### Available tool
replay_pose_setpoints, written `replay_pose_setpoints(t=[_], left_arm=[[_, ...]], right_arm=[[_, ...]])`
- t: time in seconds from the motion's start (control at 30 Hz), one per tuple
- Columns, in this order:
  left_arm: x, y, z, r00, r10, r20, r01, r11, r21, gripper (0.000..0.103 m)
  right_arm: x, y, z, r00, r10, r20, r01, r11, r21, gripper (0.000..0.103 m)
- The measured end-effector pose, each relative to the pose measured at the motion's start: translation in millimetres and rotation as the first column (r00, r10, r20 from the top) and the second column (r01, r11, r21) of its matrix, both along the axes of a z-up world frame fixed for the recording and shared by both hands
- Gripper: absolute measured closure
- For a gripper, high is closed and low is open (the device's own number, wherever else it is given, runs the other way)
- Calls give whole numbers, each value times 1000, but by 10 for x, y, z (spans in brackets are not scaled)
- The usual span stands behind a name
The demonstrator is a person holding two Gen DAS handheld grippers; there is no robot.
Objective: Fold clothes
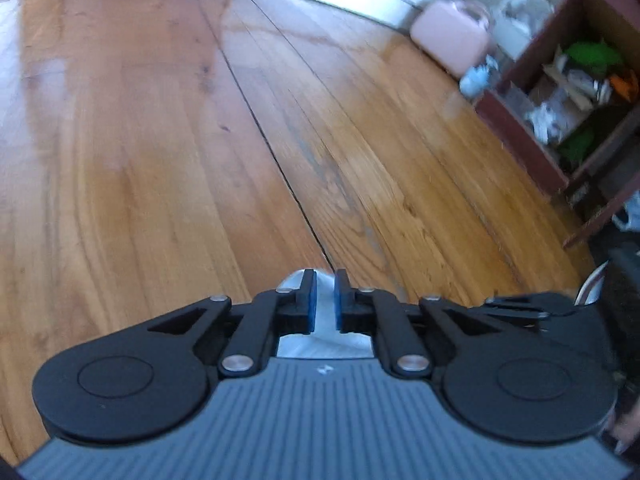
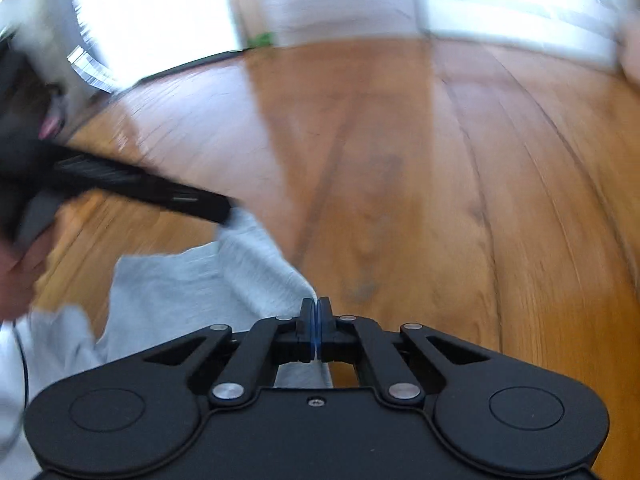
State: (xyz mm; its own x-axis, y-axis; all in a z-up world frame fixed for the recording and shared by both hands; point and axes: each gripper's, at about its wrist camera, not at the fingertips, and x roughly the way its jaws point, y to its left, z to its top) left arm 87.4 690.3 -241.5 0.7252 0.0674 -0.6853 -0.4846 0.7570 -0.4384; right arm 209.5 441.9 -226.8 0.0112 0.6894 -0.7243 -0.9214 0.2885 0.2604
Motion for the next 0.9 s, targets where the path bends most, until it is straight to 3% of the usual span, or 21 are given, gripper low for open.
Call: replay_pose_setpoints(t=[0.07, 0.13, 0.17, 0.2, 0.3, 0.33, 0.37, 0.47, 0.6, 0.67, 0.73, 0.8, 0.83, 0.87, 0.9], left_arm=[[-140, -3, 41, 1000, 9, 20, -9, 1000, -3, 72], [-342, -68, 88, 1000, -12, 21, 12, 1000, 6, 67], [-444, -102, 112, 999, -23, 22, 23, 1000, 10, 65], [-520, -151, 133, 999, -37, 14, 37, 999, 10, 62], [-797, -341, 165, 998, -63, -24, 63, 998, 13, 56], [-885, -379, 169, 998, -52, -40, 53, 999, 8, 47], [-971, -415, 173, 998, -41, -56, 41, 999, 3, 42], [-1231, -499, 119, 996, 33, -77, -37, 998, -54, 42], [-1317, -611, -23, 996, 58, -62, -67, 985, -158, 45], [-1318, -677, -97, 997, 61, -54, -71, 977, -203, 45], [-1318, -742, -171, 997, 65, -46, -75, 966, -248, 43], [-1172, -756, -264, 992, 64, -111, -88, 971, -224, 46], [-1121, -765, -242, 992, 59, -109, -79, 978, -191, 47], [-1073, -764, -192, 993, 53, -104, -69, 986, -153, 66], [-1033, -762, -143, 994, 45, -97, -58, 990, -126, 75]], right_arm=[[35, -22, -6, 1000, -4, -7, 5, 1000, 11, 103], [-15, -36, 44, 999, -18, 30, 18, 1000, -11, 102], [-66, -69, 130, 997, -56, 49, 57, 998, -24, 93], [-109, -145, 216, 995, -90, 43, 91, 996, -23, 91], [-208, -381, 453, 992, -106, -73, 110, 993, 50, 89], [-248, -462, 528, 989, -92, -119, 102, 991, 82, 86], [-340, -542, 595, 990, -49, -136, 63, 993, 104, 76], [-714, -727, 731, 985, 122, -118, -109, 988, 113, 54], [-1147, -858, 667, 925, 334, -179, -328, 942, 66, 34], [-1307, -872, 534, 908, 377, -184, -373, 926, 57, 26], [-1406, -777, 351, 929, 352, -117, -353, 936, 11, 26], [-1490, -649, 292, 937, 351, -6, -351, 937, -2, 37], [-1527, -600, 284, 931, 363, 49, -363, 932, 4, 72], [-1552, -546, 279, 924, 368, 103, -371, 929, 7, 98], [-1521, -474, 295, 927, 345, 149, -350, 937, 7, 99]])
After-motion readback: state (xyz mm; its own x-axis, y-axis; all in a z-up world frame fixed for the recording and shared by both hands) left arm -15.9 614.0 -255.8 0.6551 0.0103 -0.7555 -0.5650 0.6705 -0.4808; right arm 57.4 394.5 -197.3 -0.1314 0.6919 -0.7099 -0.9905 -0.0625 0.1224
